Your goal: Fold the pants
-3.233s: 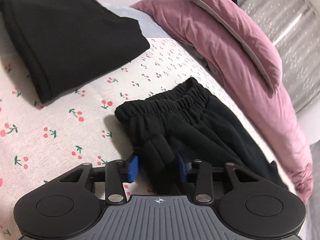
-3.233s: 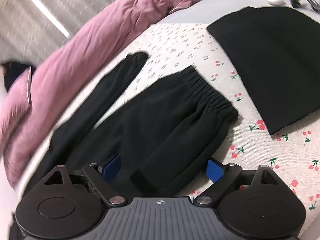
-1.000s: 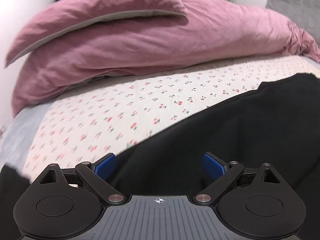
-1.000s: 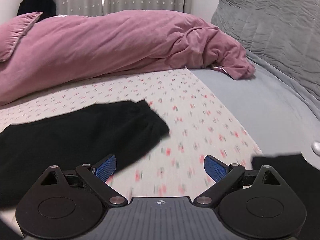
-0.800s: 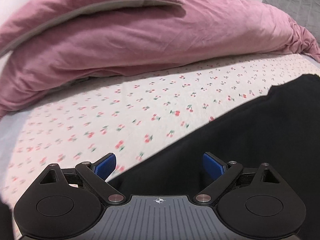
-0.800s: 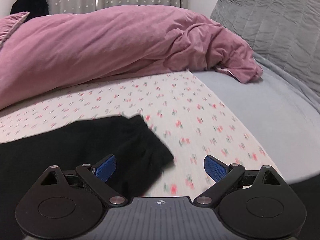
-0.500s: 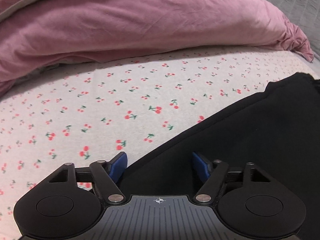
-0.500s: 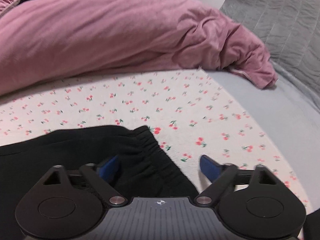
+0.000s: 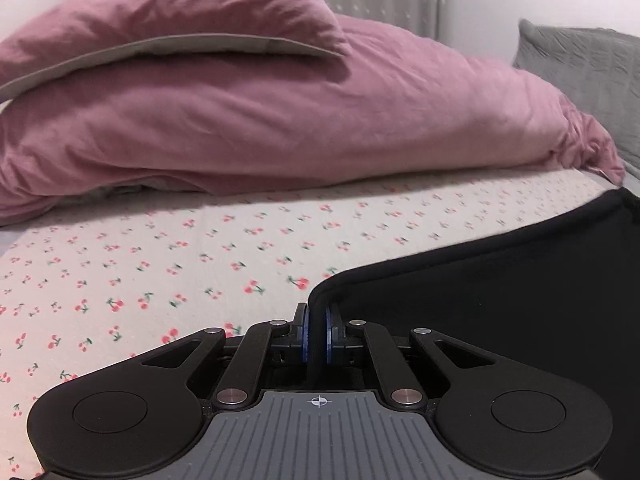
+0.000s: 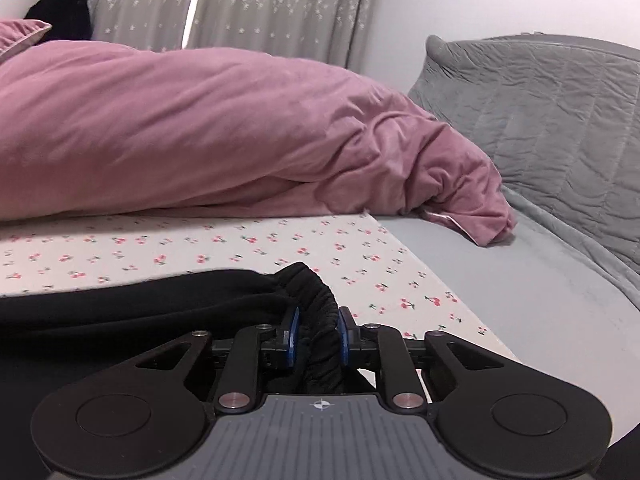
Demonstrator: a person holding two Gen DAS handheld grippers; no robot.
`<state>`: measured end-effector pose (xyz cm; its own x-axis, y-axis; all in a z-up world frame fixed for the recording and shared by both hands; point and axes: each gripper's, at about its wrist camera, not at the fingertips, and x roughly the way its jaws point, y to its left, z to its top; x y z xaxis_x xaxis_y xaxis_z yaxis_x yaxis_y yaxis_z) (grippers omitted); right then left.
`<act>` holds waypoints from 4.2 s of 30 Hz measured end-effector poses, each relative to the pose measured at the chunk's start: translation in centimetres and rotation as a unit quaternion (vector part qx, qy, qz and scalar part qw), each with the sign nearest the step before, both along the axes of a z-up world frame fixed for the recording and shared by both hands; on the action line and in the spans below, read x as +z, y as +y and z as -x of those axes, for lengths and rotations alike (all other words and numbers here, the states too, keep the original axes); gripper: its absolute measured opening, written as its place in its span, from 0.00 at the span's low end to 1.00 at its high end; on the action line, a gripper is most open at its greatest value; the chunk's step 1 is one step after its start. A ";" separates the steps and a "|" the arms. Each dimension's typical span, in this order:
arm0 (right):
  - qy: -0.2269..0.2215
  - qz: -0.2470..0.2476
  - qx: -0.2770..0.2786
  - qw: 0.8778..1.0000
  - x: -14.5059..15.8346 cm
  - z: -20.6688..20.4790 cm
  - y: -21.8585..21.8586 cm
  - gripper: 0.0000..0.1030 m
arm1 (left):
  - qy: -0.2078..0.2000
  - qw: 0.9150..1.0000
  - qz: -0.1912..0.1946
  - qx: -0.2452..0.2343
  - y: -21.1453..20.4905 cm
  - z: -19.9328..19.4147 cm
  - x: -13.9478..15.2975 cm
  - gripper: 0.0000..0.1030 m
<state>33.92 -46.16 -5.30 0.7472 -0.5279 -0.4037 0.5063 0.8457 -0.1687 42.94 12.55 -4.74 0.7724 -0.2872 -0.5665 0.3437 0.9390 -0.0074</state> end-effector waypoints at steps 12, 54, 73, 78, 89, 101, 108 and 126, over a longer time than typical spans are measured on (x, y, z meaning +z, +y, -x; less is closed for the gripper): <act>0.015 0.016 0.028 0.999 0.8 1.3 3.3 0.67 | -0.015 0.998 -0.060 0.024 -2.7 0.6 -0.1 0.58; 0.119 -0.040 0.333 0.935 4.2 1.4 25.0 0.85 | 0.061 0.994 -0.055 0.067 12.9 3.8 1.9 0.83; 0.189 0.026 0.439 0.878 -0.8 -6.6 39.1 0.83 | 0.088 0.995 -0.043 -0.011 16.3 1.5 -1.9 0.84; 0.187 0.027 0.455 0.870 -1.0 -8.5 39.6 0.81 | 0.102 0.993 -0.048 -0.042 16.5 0.6 -1.7 0.82; 0.192 -0.023 0.475 0.858 -1.1 -10.0 38.0 0.20 | 0.132 0.987 -0.052 -0.072 14.5 1.1 -0.8 0.14; 0.117 0.072 0.449 0.883 5.4 0.3 38.8 0.00 | -0.007 0.996 -0.081 0.039 13.9 7.6 4.2 0.12; 0.088 0.096 0.464 0.876 8.9 9.5 38.0 0.00 | -0.030 0.996 -0.078 0.042 13.3 13.4 7.6 0.12; 0.144 0.087 0.510 0.844 2.3 26.7 39.9 0.01 | 0.022 0.992 -0.119 0.032 13.3 29.0 3.7 0.07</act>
